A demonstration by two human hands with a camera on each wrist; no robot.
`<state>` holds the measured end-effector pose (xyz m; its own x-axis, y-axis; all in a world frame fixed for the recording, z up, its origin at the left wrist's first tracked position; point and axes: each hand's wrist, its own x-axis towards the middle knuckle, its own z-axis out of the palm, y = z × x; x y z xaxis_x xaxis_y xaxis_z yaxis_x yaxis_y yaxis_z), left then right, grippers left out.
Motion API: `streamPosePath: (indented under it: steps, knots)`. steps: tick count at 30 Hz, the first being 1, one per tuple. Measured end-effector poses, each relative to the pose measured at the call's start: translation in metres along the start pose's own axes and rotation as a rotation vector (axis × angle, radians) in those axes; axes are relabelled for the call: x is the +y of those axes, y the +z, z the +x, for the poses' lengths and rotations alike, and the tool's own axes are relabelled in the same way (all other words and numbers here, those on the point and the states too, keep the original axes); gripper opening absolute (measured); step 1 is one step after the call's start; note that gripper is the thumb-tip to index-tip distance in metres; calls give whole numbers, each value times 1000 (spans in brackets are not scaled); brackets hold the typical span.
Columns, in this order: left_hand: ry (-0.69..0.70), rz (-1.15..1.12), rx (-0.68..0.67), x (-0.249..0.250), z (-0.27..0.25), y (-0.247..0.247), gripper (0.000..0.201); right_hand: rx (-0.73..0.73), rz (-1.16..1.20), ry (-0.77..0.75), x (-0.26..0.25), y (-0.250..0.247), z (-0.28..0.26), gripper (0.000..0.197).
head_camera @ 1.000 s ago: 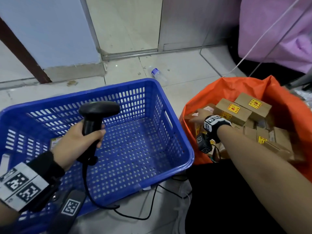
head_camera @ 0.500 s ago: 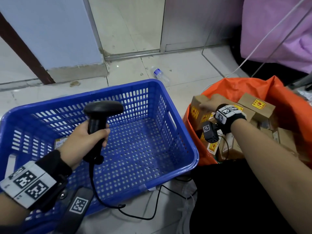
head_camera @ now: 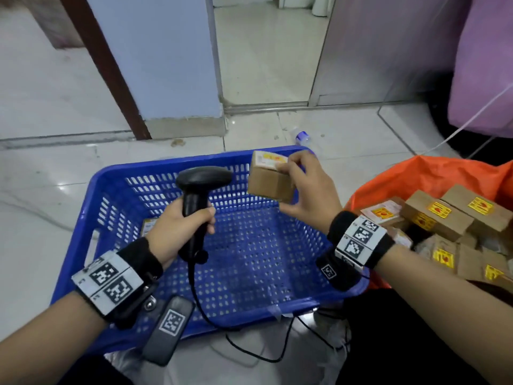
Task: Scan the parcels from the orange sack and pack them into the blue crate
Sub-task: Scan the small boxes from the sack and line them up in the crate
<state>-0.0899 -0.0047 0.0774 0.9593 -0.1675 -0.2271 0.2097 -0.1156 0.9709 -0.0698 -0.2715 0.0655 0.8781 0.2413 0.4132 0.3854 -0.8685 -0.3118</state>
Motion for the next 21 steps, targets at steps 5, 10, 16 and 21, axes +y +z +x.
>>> streamPosePath:
  steps: [5,10,16,21]
  knots:
    - [-52,-130,161,-4,5,-16,7,-77,16,-233,-43,44,7,67]
    - [-134,-215,263,-10,9,-41,14,-7,8,-431,-75,65,14,70]
    - [-80,-208,236,-10,9,-49,34,28,1,-486,-94,78,13,71]
    - [-69,-157,237,-7,10,-58,36,-121,208,-354,-88,59,26,77]
